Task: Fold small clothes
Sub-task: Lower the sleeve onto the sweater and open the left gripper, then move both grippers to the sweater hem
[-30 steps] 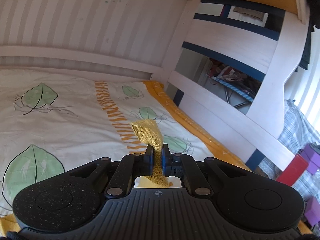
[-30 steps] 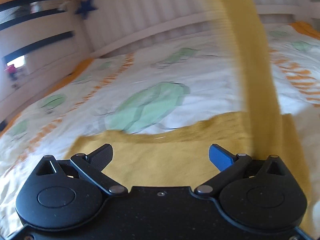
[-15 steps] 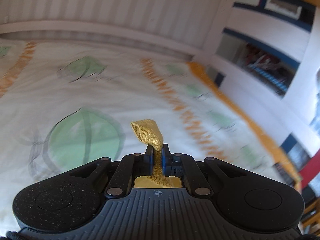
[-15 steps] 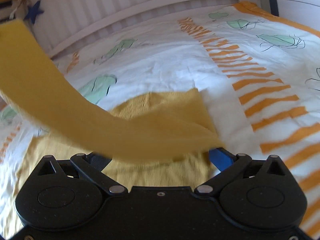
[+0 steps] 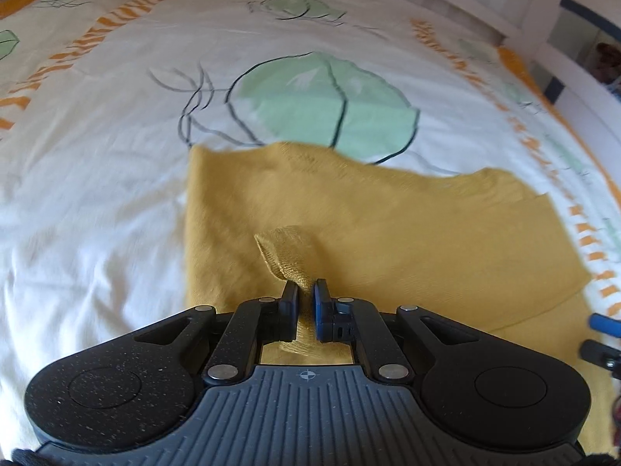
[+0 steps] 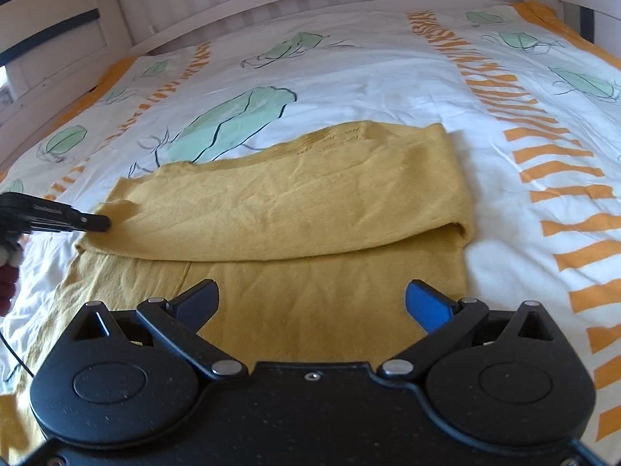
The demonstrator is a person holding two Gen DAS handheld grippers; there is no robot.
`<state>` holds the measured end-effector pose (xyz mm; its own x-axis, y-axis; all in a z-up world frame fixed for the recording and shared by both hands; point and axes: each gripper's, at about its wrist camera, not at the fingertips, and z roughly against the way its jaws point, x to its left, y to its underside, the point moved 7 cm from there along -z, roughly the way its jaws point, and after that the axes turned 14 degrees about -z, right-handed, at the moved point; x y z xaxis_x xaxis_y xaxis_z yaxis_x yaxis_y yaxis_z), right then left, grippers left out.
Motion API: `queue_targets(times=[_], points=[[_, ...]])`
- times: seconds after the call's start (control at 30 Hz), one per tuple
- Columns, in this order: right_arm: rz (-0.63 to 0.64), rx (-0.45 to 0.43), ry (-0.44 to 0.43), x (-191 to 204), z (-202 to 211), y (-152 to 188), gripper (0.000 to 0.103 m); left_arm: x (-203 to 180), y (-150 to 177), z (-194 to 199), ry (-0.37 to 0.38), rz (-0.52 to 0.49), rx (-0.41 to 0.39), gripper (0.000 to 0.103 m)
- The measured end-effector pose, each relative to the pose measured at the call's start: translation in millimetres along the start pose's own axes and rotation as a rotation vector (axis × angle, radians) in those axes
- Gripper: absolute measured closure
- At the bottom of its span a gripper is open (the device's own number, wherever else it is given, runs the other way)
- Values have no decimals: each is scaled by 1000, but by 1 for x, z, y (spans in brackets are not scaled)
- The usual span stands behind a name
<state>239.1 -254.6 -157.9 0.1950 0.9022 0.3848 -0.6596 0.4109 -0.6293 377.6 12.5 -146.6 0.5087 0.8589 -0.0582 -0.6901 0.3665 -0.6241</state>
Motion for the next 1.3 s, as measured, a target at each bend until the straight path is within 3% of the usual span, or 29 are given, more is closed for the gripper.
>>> queue_targets(times=[0.13,0.3,0.43,0.5,0.6,0.63,0.67,0.83,1.1,1.3], points=[[23,11,26,-3,-6,11,1,6,11,2,-13,21,-42,94],[83,-5,37,-2,-8,19,0,2,7,22,-74,-38,-84,95],[82,-10,34,-3,-9,21,0,7,12,18,-167,-106,-36,95],[94,-17,39,-3,-9,22,0,15,19,12,-175,-65,6,95],[119,-28,48,-1,-10,25,0,17,25,15,-157,-23,-11,93],[121,-31,48,-1,-10,26,0,16,26,17,-146,-14,-17,88],[120,-33,47,-1,-11,25,0,16,28,20,-128,-1,-18,74],[121,-54,35,-3,-9,28,0,11,43,39,-96,55,-50,47],[111,-36,17,-4,-8,28,0,6,83,78,-99,107,-46,42],[117,52,25,0,8,36,0,-3,115,111,-73,97,-6,42]])
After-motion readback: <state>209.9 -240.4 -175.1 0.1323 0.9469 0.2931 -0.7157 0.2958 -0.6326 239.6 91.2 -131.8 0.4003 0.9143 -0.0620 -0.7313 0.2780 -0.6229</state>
